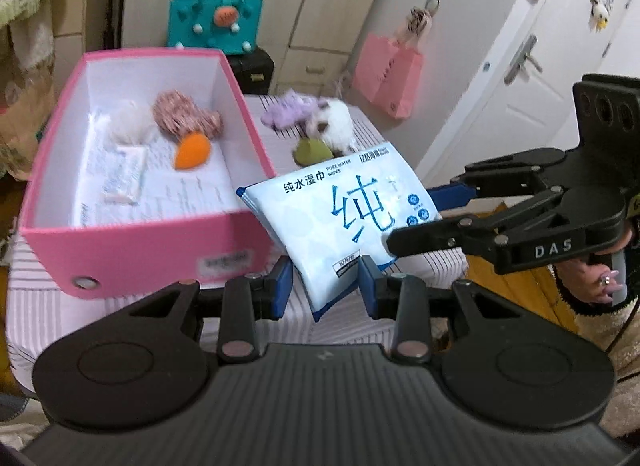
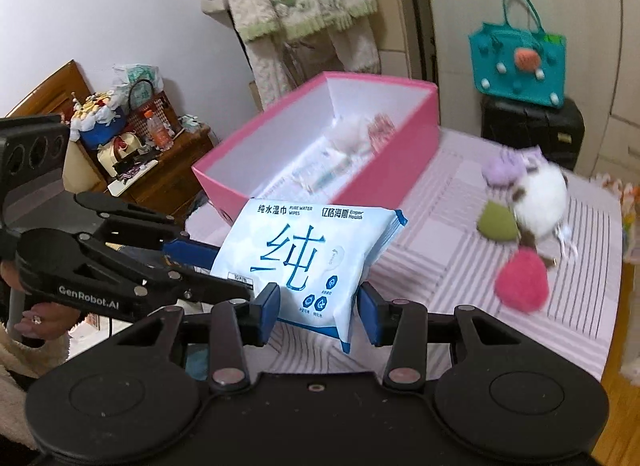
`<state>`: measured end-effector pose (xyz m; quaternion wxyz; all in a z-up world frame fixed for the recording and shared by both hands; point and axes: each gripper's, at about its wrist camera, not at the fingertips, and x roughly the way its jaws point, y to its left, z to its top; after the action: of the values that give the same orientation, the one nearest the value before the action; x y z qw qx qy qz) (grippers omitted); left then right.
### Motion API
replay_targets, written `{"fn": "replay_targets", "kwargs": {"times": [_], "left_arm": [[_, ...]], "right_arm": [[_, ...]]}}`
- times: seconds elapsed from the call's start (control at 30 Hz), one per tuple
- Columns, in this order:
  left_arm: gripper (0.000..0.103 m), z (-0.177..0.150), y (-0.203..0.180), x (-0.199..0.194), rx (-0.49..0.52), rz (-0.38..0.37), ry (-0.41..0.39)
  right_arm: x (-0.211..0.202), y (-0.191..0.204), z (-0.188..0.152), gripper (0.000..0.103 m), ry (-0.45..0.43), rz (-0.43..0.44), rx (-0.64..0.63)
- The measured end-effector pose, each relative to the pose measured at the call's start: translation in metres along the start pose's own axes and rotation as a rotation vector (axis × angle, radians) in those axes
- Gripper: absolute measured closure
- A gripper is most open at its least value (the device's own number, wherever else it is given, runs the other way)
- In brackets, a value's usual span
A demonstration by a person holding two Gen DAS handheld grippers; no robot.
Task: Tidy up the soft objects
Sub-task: 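Lift and carry the wet-wipes packet with the left gripper over the pink box, then open the left gripper to drop the wet-wipes packet into the box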
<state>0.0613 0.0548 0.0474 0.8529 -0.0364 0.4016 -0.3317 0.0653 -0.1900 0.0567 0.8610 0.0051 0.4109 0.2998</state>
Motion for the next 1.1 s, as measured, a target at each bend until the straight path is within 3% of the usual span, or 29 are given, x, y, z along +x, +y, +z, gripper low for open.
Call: {"fn": "replay_targets", "kwargs": {"times": [0.3, 0.63, 0.73, 0.87, 1.1], "left_arm": [[0.069, 0.013, 0.039, -0.019, -0.051, 0.034, -0.081], [0.068, 0.034, 0.089, 0.008, -0.163, 0.064, -0.084], [0.068, 0.040, 0.094, 0.014, -0.141, 0.098, -0.093], [0.068, 0.052, 0.098, 0.025, -0.102, 0.131, -0.051], [0.068, 0.068, 0.113, 0.051, -0.093, 0.182, 0.073]], "right_arm": [[0.016, 0.031, 0.037, 0.054, -0.059, -0.010, -0.094], [0.057, 0.039, 0.083, 0.054, -0.120, -0.063, -0.195], [0.068, 0.034, 0.092, 0.054, -0.133, -0.036, -0.171], [0.076, 0.026, 0.098, 0.054, -0.149, -0.022, -0.152], [0.112, 0.014, 0.111, 0.054, -0.055, -0.033, -0.177]]}}
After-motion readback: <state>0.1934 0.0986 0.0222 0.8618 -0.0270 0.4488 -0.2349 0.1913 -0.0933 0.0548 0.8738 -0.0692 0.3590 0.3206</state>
